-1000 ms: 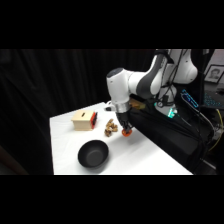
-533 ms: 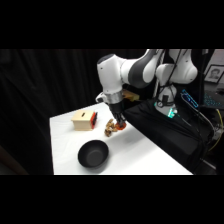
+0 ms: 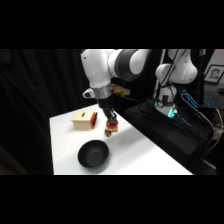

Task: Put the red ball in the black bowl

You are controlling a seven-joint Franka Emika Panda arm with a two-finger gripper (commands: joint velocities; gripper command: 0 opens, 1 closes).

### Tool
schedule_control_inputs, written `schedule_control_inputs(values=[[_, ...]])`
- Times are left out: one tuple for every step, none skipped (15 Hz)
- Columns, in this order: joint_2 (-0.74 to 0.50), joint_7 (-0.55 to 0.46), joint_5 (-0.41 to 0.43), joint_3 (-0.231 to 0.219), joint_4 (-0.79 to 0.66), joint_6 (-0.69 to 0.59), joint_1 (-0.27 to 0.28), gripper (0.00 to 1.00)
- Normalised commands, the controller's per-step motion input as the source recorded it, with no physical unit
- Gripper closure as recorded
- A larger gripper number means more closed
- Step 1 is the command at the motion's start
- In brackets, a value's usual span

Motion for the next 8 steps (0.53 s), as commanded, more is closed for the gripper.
schedule_control_inputs(values=[[0.37, -0.05, -0.045, -0.020, 0.60, -0.27, -0.045, 0.95], [0.37, -0.06, -0.049, -0.023, 0.60, -0.25, -0.047, 0.95], [0.37, -0.08, -0.033, -0.019, 0.61, -0.23, -0.054, 0.95], [0.36, -0.09, -0.025, -0.013, 0.60, -0.22, -0.056, 0.95], [0.36, -0.09, -0.030, -0.012, 0.60, -0.19, -0.053, 0.95], [0.35, -0.10, -0.017, -0.004, 0.60, -0.16, -0.052, 0.95], [0.34, -0.10, -0.016, 0.001, 0.58, -0.14, -0.046, 0.95], [0.34, -0.10, -0.015, 0.004, 0.56, -0.12, -0.041, 0.95]])
